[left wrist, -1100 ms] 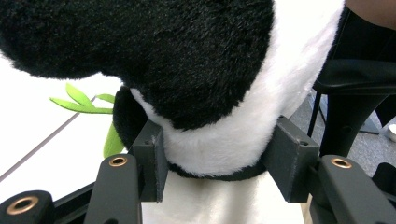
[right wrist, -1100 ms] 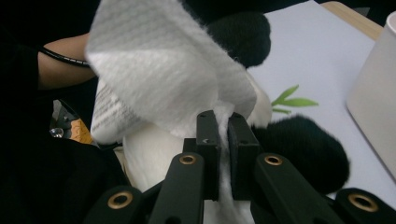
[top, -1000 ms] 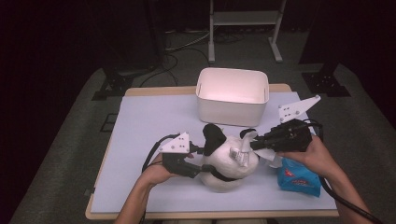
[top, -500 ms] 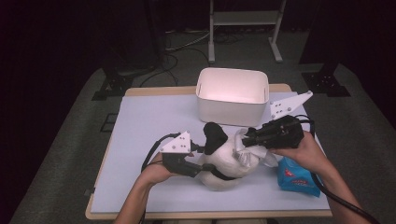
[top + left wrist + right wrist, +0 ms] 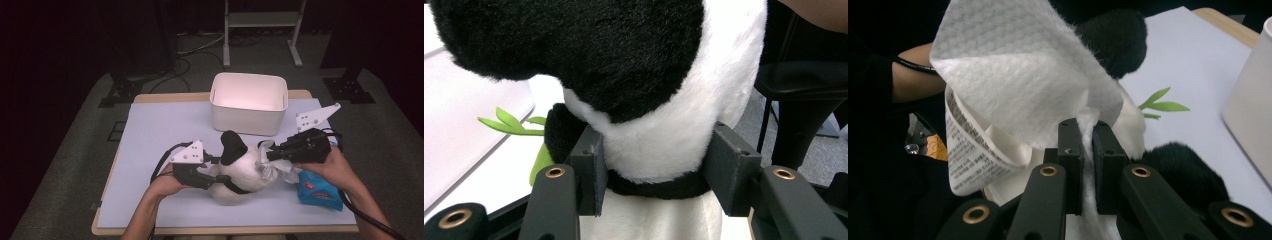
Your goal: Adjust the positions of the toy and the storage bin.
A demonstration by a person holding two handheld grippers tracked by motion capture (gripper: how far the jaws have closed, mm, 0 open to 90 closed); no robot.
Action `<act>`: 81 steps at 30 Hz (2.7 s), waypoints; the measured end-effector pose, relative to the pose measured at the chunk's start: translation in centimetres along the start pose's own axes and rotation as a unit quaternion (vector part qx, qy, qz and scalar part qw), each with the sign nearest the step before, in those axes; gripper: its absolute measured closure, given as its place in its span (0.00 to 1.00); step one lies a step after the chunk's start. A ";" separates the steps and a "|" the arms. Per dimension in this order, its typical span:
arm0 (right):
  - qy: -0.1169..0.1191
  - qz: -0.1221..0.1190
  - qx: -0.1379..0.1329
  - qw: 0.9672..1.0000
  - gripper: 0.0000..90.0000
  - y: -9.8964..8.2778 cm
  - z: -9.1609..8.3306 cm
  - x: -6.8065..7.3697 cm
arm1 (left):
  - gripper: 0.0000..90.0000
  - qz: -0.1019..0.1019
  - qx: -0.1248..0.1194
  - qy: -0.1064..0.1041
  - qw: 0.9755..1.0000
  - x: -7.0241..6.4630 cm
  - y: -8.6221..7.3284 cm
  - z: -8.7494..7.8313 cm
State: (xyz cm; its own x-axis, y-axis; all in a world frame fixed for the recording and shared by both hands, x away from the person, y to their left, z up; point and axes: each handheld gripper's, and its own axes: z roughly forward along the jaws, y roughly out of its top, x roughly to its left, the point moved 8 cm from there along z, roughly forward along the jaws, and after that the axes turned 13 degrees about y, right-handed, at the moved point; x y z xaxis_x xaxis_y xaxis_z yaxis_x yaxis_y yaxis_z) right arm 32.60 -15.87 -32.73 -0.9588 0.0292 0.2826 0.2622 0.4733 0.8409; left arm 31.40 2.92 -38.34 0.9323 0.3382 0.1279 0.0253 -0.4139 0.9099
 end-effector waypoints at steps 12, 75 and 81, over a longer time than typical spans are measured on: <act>-0.006 -0.010 0.016 1.000 0.93 0.9 0.9 0.2 | 0.51 -0.005 0.006 -0.010 1.000 -0.4 -0.3 0.5; -0.018 0.014 0.042 0.999 0.91 -0.7 -1.1 0.7 | 0.54 -0.037 0.027 -0.018 0.999 -0.5 1.2 3.6; -0.029 0.029 0.049 0.998 0.92 -2.1 -1.6 -0.2 | 0.47 -0.041 0.050 -0.015 0.998 0.0 0.4 3.4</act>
State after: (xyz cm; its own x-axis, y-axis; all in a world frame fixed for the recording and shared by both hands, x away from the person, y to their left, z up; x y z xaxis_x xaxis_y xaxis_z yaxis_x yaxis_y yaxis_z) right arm 32.41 -18.26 -33.80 -0.9480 0.1075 0.2997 0.3075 0.5526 0.7747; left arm 32.59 -0.12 -39.31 0.9362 0.3491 0.0404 0.1370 -0.4685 0.8728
